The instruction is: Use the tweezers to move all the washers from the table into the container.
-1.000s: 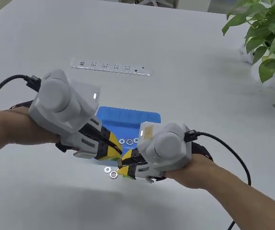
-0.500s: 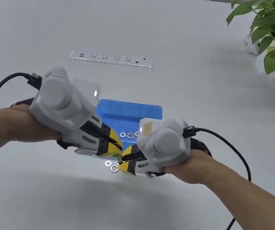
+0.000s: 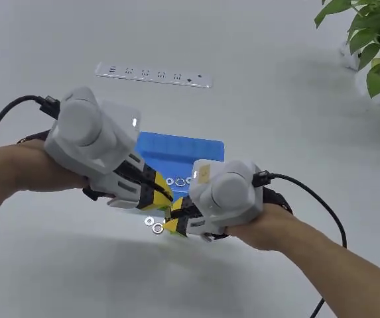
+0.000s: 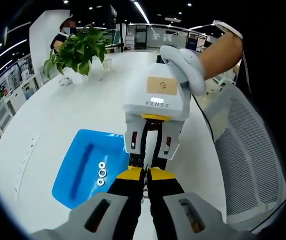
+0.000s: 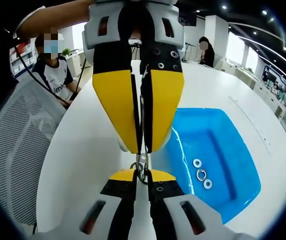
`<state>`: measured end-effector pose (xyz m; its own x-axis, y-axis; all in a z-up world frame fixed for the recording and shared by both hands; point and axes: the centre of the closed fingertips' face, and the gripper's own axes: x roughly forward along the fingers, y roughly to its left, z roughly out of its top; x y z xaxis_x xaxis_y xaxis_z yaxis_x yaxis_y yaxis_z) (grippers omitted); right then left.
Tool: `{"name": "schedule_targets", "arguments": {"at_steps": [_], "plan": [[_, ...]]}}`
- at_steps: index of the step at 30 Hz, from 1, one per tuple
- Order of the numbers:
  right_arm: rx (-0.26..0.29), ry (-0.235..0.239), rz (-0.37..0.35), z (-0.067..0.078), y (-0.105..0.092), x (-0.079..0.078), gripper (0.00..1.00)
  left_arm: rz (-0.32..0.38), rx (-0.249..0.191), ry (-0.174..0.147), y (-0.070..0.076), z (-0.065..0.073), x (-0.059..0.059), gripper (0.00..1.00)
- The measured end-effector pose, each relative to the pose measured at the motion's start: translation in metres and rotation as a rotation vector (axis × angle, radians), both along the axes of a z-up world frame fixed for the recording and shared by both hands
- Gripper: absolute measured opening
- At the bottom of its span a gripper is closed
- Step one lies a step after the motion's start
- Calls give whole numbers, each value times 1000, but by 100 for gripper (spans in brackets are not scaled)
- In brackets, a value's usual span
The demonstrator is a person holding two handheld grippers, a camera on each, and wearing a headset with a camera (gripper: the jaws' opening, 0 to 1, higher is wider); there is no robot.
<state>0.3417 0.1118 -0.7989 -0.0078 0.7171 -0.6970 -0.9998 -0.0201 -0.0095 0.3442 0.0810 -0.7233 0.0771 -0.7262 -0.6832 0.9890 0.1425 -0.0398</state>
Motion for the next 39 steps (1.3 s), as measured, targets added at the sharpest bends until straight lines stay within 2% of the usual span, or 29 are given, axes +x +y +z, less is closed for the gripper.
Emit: {"name": "schedule_targets", "arguments": {"at_steps": [14, 39], "plan": [[7, 2, 3, 4, 0, -1, 9, -2, 4, -2, 1, 3, -2, 6], [37, -15, 6, 38, 3, -6, 9, -4, -7, -20, 2, 37, -8, 6]]}}
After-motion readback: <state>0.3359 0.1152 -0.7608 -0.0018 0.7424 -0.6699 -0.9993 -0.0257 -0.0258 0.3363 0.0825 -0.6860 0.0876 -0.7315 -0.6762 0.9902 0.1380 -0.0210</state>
